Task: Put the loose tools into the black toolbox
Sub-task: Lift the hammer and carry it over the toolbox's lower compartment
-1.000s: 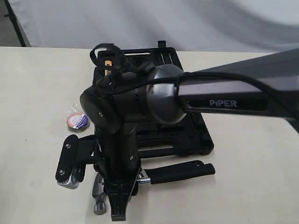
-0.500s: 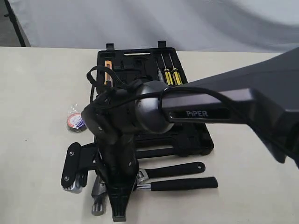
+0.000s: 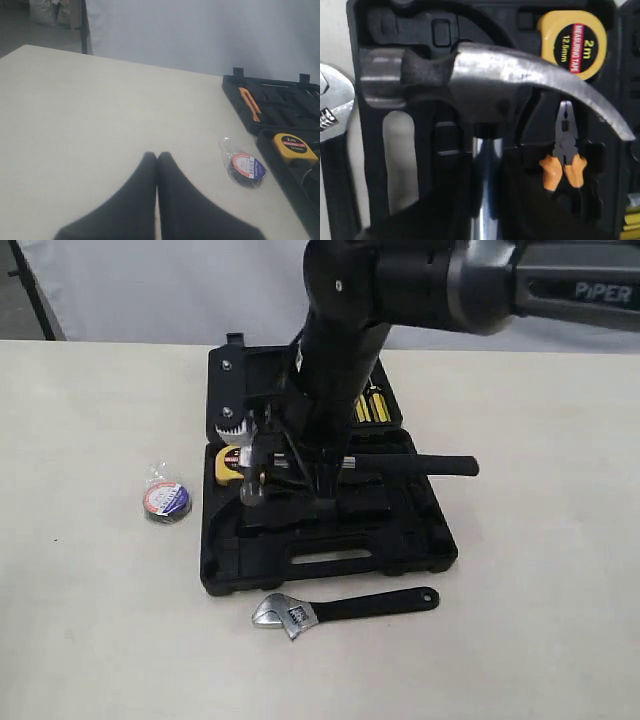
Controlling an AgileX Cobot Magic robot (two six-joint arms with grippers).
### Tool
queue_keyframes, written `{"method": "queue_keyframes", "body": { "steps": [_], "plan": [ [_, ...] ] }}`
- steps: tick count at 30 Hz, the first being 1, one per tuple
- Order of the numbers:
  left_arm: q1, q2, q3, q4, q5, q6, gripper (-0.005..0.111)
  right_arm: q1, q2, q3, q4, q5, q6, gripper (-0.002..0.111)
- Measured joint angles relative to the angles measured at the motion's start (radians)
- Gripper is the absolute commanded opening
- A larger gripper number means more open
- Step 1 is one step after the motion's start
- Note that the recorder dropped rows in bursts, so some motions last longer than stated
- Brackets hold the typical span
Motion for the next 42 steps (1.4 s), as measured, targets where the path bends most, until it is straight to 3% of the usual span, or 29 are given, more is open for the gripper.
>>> {"method": "queue_keyframes", "body": {
  "steps": [6, 17, 19, 24, 27, 35, 37, 40, 42],
  "plan": [
    [0.0, 0.0, 0.0, 0.0, 0.0, 0.0, 0.001, -0.008, 0.104, 0.0, 0.146, -0.054, -0.259, -0.001],
    [0.0, 0.0, 0.0, 0.0, 0.0, 0.0, 0.001, -0.008, 0.166, 0.0, 0.207, -0.062, -0.255, 0.0],
    [0.0, 0.0, 0.0, 0.0, 0.0, 0.0, 0.001, -0.008, 0.173, 0.0, 0.207, -0.062, -0.235, 0.005],
    [0.0, 0.0, 0.0, 0.0, 0.0, 0.0, 0.001, -0.008, 0.173, 0.0, 0.213, -0.068, -0.192, 0.037],
    [0.0, 0.0, 0.0, 0.0, 0.0, 0.0, 0.001, -0.008, 0.173, -0.002, 0.215, -0.079, -0.186, 0.045],
    [0.0, 0.0, 0.0, 0.0, 0.0, 0.0, 0.001, -0.008, 0.165, -0.002, 0.218, -0.087, -0.21, 0.042],
    [0.0, 0.0, 0.0, 0.0, 0.0, 0.0, 0.001, -0.008, 0.142, -0.002, 0.218, -0.092, -0.199, 0.032],
    [0.0, 0.0, 0.0, 0.0, 0.0, 0.0, 0.001, -0.008, 0.087, -0.002, 0.218, -0.104, -0.085, -0.001],
    [0.0, 0.0, 0.0, 0.0, 0.0, 0.0, 0.001, -0.008, 0.058, -0.005, 0.214, -0.11, 0.055, 0.0]
  ]
}}
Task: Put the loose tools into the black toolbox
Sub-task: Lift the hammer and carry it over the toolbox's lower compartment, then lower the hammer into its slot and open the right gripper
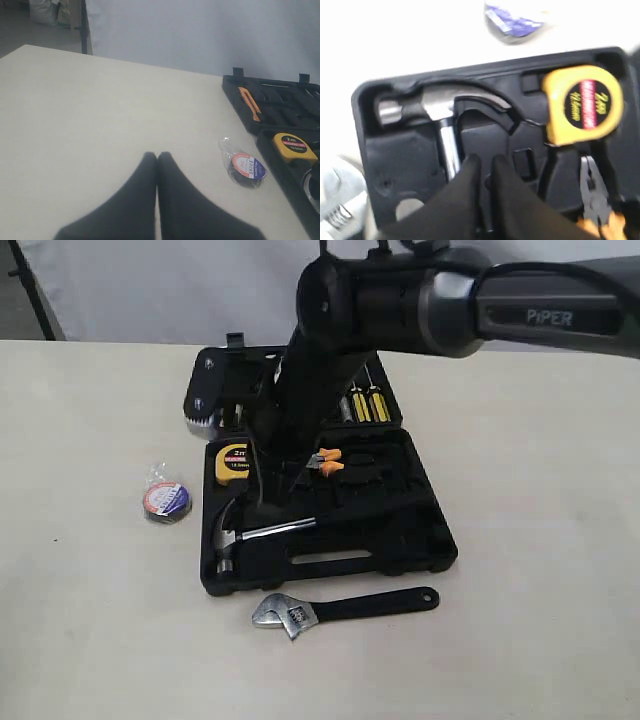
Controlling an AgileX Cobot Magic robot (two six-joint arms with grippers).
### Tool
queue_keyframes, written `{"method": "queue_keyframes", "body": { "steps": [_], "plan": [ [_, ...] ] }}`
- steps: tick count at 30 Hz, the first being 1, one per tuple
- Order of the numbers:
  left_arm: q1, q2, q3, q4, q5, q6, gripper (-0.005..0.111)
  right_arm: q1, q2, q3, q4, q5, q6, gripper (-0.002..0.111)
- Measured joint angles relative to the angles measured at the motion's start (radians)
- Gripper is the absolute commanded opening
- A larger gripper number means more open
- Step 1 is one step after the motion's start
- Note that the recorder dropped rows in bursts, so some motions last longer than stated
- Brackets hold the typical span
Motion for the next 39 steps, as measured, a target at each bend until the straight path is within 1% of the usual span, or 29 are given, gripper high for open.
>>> {"method": "queue_keyframes", "body": {
  "steps": [3, 5, 12, 20, 39],
  "plan": [
    [0.0, 0.0, 0.0, 0.0, 0.0, 0.0, 0.001, -0.005, -0.005, -0.002, -0.018, 0.013, 0.18, 0.0],
    [0.0, 0.0, 0.0, 0.0, 0.0, 0.0, 0.001, -0.007, 0.014, -0.002, -0.027, 0.035, 0.249, 0.0],
    [0.0, 0.0, 0.0, 0.0, 0.0, 0.0, 0.001, -0.008, 0.077, -0.002, -0.034, 0.06, 0.381, 0.0],
    [0.0, 0.0, 0.0, 0.0, 0.0, 0.0, 0.001, -0.01, 0.148, -0.016, -0.011, 0.098, 0.408, 0.0],
    [0.0, 0.0, 0.0, 0.0, 0.0, 0.0, 0.001, -0.017, 0.183, -0.036, 0.006, 0.125, 0.412, 0.0]
  ]
}}
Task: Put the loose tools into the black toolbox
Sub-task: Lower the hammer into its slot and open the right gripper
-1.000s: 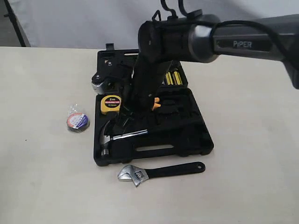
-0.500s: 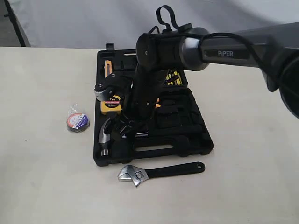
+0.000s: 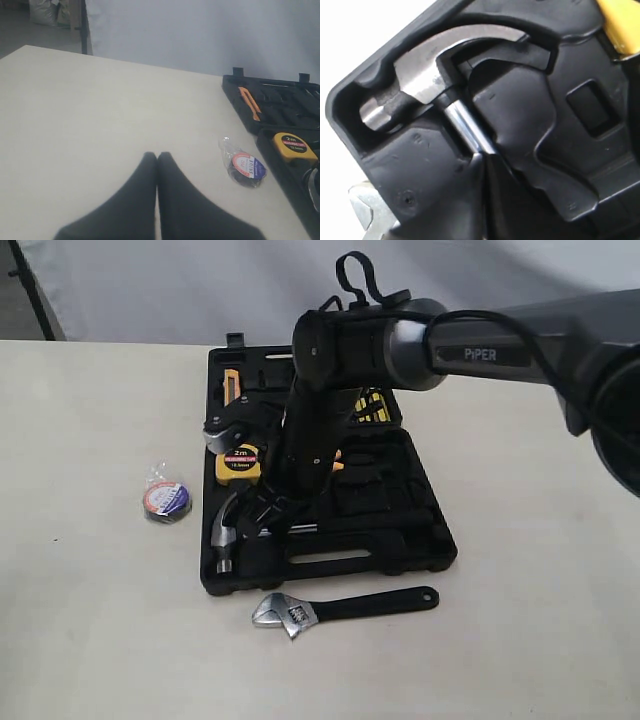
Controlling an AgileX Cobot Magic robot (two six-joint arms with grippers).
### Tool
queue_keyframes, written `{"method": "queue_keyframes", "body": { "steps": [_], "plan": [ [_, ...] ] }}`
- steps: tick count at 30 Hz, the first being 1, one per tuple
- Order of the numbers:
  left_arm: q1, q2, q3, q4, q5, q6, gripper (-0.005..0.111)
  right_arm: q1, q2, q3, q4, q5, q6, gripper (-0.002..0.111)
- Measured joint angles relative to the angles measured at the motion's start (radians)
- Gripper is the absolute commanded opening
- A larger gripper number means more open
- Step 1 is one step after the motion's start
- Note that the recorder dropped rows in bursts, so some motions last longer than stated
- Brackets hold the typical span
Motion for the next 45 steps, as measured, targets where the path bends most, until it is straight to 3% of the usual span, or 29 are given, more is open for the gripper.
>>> {"method": "queue_keyframes", "body": {
  "steps": [10, 20, 29, 45],
  "plan": [
    [0.0, 0.0, 0.0, 0.0, 0.0, 0.0, 0.001, -0.007, -0.076, -0.019, -0.025, 0.009, 0.07, 0.0],
    [0.0, 0.0, 0.0, 0.0, 0.0, 0.0, 0.001, -0.174, -0.133, 0.018, -0.04, 0.016, 0.189, 0.0],
    [0.0, 0.0, 0.0, 0.0, 0.0, 0.0, 0.001, -0.176, -0.082, 0.118, -0.007, -0.071, 0.188, 0.0],
    [0.0, 0.0, 0.0, 0.0, 0.0, 0.0, 0.001, -0.118, -0.086, 0.123, -0.013, 0.0, 0.269, 0.0]
  ]
}}
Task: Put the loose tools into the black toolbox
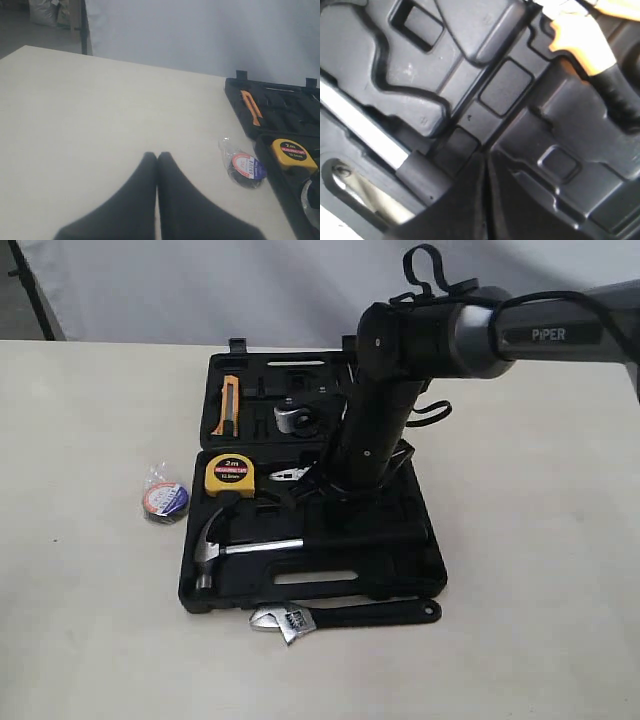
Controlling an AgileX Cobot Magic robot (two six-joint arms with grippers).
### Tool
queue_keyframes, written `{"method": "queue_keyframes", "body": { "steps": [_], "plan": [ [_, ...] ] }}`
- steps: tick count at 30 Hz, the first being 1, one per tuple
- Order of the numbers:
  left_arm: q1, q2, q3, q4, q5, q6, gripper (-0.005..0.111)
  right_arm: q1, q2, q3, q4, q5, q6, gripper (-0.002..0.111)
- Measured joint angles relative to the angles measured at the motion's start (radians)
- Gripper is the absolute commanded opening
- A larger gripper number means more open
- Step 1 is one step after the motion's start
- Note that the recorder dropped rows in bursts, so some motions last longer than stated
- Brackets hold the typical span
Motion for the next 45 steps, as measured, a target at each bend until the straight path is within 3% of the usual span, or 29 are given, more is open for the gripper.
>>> {"method": "queue_keyframes", "body": {
  "steps": [12, 17, 21, 30, 37, 42, 45],
  "plan": [
    [0.0, 0.0, 0.0, 0.0, 0.0, 0.0, 0.001, 0.012, -0.04, 0.052, 0.022, 0.022, 0.054, 0.0],
    [0.0, 0.0, 0.0, 0.0, 0.0, 0.0, 0.001, 0.02, -0.067, 0.006, 0.015, 0.008, -0.012, 0.0],
    [0.0, 0.0, 0.0, 0.0, 0.0, 0.0, 0.001, 0.081, -0.113, -0.06, 0.017, -0.002, -0.114, 0.0],
    [0.0, 0.0, 0.0, 0.0, 0.0, 0.0, 0.001, 0.217, 0.001, -0.064, 0.027, 0.019, -0.111, 0.0],
    [0.0, 0.0, 0.0, 0.0, 0.0, 0.0, 0.001, 0.221, 0.028, -0.085, 0.034, 0.033, -0.083, 0.0],
    [0.0, 0.0, 0.0, 0.0, 0.0, 0.0, 0.001, 0.223, -0.104, -0.077, -0.064, 0.031, -0.034, 0.0],
    [0.0, 0.0, 0.0, 0.0, 0.0, 0.0, 0.001, 0.219, -0.068, -0.042, -0.081, 0.018, -0.026, 0.0]
  ]
}}
